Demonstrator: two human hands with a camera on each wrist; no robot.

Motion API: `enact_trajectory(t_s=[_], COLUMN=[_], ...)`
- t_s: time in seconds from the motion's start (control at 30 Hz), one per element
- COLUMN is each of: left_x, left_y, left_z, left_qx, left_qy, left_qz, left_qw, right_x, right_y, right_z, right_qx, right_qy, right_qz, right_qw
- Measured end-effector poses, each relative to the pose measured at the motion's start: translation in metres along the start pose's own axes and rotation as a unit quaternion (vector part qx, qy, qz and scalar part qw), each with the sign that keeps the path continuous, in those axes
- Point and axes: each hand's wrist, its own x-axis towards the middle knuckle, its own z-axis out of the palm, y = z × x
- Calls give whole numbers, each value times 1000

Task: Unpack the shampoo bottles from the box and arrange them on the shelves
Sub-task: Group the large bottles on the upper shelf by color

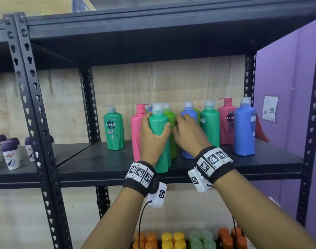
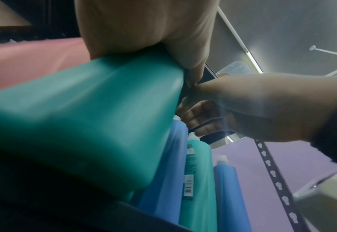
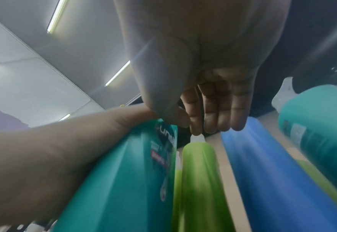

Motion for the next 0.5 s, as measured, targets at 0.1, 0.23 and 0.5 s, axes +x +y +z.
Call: enact_trajectory(t_s=[0.1, 0.23, 0.5], left_x=[1, -2, -5], left_y=[0, 0, 0], left_z=[10, 25, 43], left_qx=[10, 18, 6], left_qy=[12, 16, -9], left_qz=[6, 10, -5], left_qw=[1000, 1000, 1000], right_x=[-6, -8, -11], right_y=[6, 30, 83], right_z=[-17, -36, -37], right_qx=[-18, -48, 28], right_qy=[10, 57, 124], right_qz=[9, 31, 128], right_qw=[1000, 997, 984])
